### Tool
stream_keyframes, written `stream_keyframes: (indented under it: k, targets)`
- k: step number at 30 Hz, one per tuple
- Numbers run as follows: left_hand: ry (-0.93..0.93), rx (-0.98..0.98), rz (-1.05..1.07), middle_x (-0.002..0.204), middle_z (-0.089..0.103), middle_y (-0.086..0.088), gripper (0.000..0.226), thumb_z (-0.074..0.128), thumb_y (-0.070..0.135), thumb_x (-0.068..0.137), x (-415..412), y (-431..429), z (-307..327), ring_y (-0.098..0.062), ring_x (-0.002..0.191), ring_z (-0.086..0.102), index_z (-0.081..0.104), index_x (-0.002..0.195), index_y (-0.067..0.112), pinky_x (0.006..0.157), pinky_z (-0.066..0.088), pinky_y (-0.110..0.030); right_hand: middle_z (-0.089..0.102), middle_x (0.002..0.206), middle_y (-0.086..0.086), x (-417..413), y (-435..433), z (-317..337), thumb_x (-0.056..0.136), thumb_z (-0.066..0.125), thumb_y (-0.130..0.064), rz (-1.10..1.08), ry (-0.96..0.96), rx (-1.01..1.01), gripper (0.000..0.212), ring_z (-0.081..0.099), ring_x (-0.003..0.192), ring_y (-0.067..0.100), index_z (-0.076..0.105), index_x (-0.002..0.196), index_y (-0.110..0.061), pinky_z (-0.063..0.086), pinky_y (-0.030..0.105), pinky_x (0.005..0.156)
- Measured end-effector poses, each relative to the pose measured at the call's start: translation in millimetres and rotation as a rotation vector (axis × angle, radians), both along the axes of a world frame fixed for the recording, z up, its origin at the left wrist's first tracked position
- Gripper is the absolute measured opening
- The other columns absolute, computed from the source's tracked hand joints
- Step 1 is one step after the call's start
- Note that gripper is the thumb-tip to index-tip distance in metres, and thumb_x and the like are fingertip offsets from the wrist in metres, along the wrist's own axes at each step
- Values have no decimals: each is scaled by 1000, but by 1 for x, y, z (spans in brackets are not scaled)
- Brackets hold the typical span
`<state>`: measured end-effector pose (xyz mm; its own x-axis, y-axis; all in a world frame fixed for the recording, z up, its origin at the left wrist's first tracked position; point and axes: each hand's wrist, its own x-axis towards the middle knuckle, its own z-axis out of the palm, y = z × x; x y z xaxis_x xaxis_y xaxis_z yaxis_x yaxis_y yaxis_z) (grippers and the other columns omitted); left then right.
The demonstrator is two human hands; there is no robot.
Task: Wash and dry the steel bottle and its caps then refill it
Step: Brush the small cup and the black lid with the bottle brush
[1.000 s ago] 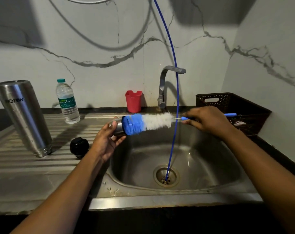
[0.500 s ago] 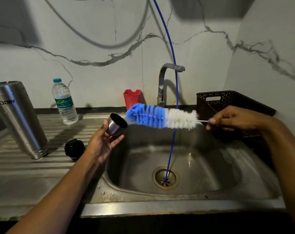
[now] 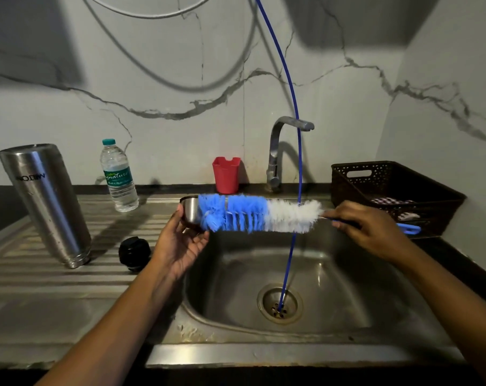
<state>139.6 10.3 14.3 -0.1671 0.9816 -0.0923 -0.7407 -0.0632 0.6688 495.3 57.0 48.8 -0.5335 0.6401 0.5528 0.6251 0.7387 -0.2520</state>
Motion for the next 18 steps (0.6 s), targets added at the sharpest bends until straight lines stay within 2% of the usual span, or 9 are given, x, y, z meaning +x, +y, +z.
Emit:
stream_keyframes:
  k: [2, 4, 7, 9, 11, 13, 15, 18]
  targets:
    - [18, 21, -28, 77, 72, -11, 34, 54, 39, 87, 3, -2, 1, -23, 74, 68, 61, 101, 9, 55, 57, -25, 58, 88, -8, -14, 1, -5, 87, 51, -32, 0, 11, 40, 34, 58, 73, 14, 65, 118, -27, 50, 37, 62]
    - [33, 34, -38, 78, 72, -12, 37, 57, 39, 82, 5, -2, 1, -27, 86, 62, 60, 102, 9, 57, 58, -26, 56, 87, -10, -18, 6, -5, 88, 50, -34, -6, 35, 21, 35, 58, 73, 14, 64, 119, -28, 50, 40, 62]
    - [13, 54, -29, 82, 72, -14, 42, 56, 40, 79, 5, -3, 4, -28, 91, 59, 59, 104, 6, 57, 57, -26, 58, 89, -5, -2, 12, -6, 88, 42, -59, -4, 84, -59, 39, 59, 78, 17, 59, 117, -41, 51, 46, 65]
    - [28, 61, -41, 84, 72, -15, 43, 55, 40, 80, 6, -3, 5, -28, 88, 62, 59, 105, 6, 57, 57, -26, 58, 89, -4, 8, 13, -10, 85, 39, -68, -7, 94, -74, 44, 60, 79, 18, 57, 116, -44, 51, 48, 67]
    - [56, 72, -66, 78, 72, -11, 34, 49, 38, 90, 10, -3, 4, -24, 74, 69, 59, 103, 8, 58, 56, -26, 57, 87, -7, 0, 13, -13, 87, 44, -61, 17, 97, -78, 42, 59, 78, 16, 61, 118, -37, 51, 45, 67]
    - [52, 87, -74, 71, 71, -6, 31, 39, 35, 97, 12, -3, 3, -18, 62, 69, 59, 99, 10, 58, 56, -26, 56, 87, -11, -13, 13, -15, 91, 53, -43, 37, 74, -76, 34, 57, 78, 12, 64, 119, -28, 50, 41, 68]
    - [46, 108, -75, 75, 71, -7, 34, 37, 36, 98, 10, -3, 4, -18, 63, 69, 59, 103, 11, 58, 56, -26, 57, 89, -9, -11, 17, -14, 90, 59, -32, 18, 74, -79, 31, 57, 80, 11, 64, 119, -24, 50, 40, 70]
    - [74, 108, -87, 87, 70, -12, 40, 37, 40, 97, 8, -4, 4, -22, 68, 68, 58, 110, 9, 58, 56, -25, 59, 91, -4, 10, 21, -15, 91, 59, -25, -11, 96, -93, 29, 59, 83, 16, 59, 119, -30, 51, 44, 73]
